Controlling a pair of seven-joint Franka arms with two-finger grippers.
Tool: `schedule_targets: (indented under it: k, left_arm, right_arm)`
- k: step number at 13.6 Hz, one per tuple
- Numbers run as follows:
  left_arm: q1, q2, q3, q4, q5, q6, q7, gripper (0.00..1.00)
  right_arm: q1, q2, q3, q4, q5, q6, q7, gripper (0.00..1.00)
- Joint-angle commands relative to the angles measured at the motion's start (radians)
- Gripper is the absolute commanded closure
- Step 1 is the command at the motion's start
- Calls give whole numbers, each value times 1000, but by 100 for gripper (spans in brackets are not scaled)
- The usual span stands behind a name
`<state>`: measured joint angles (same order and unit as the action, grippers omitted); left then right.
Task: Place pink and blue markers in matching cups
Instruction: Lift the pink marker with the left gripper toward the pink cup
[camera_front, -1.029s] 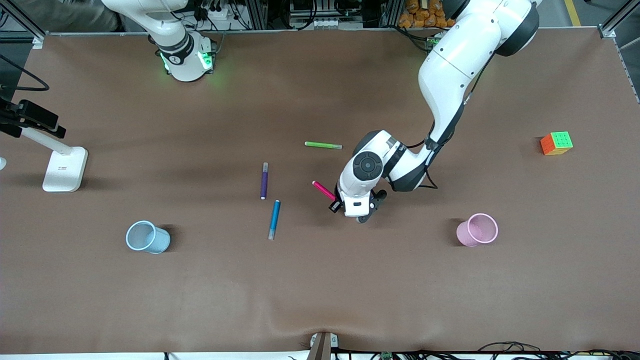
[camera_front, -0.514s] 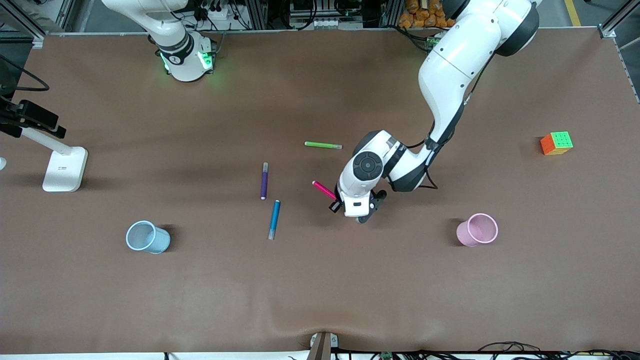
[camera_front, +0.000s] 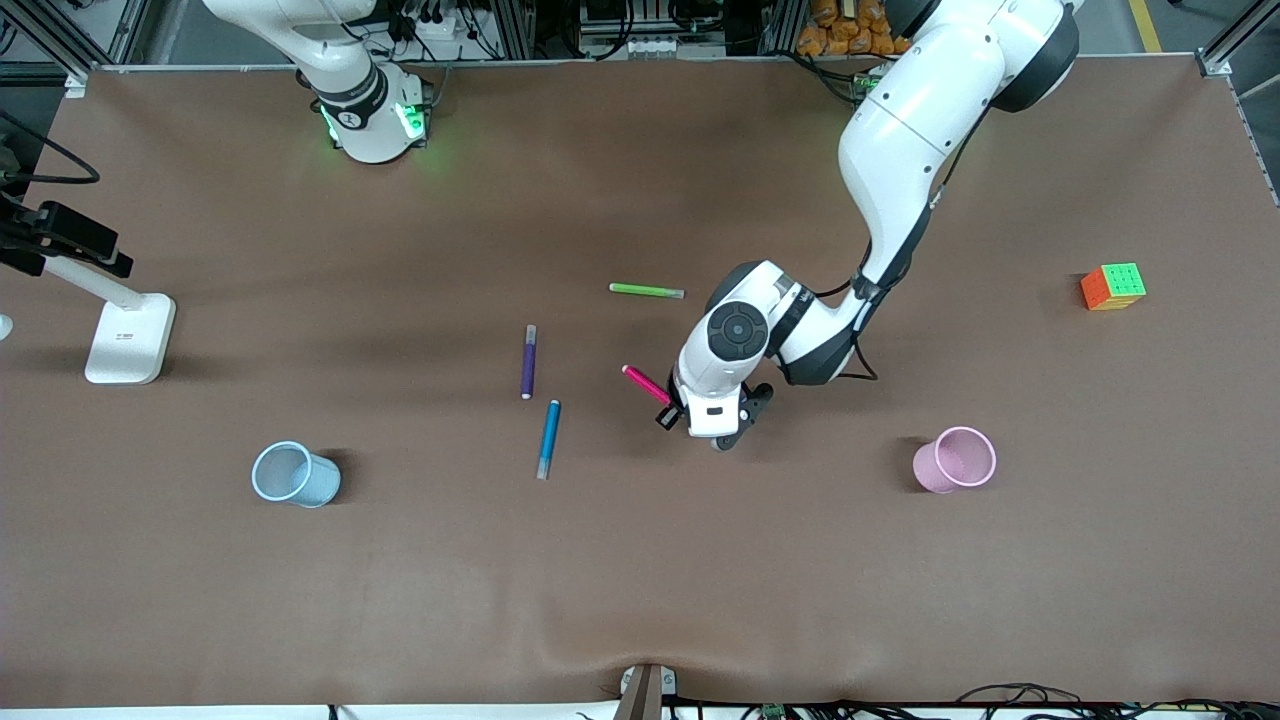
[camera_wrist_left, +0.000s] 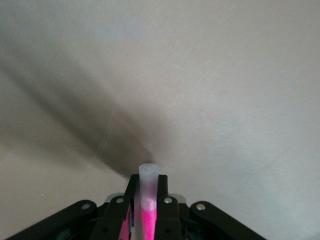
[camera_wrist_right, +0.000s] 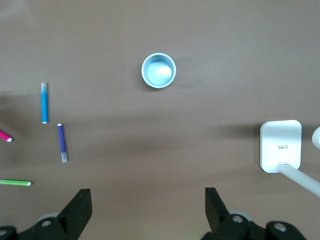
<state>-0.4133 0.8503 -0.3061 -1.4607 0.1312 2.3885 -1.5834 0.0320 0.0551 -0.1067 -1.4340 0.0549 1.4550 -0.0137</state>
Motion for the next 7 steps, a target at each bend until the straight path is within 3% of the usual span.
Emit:
schedule_targets:
  k: [1,7]
  left_arm:
    - [21,-74,2,-13,21,-20,-4,100]
    - [60,-253,10,-14,65,-172,-3,100]
  right_arm:
    - [0,2,-4,4,8,-1,1,0]
    - [8,78,-4,6,-1,2,-2,0]
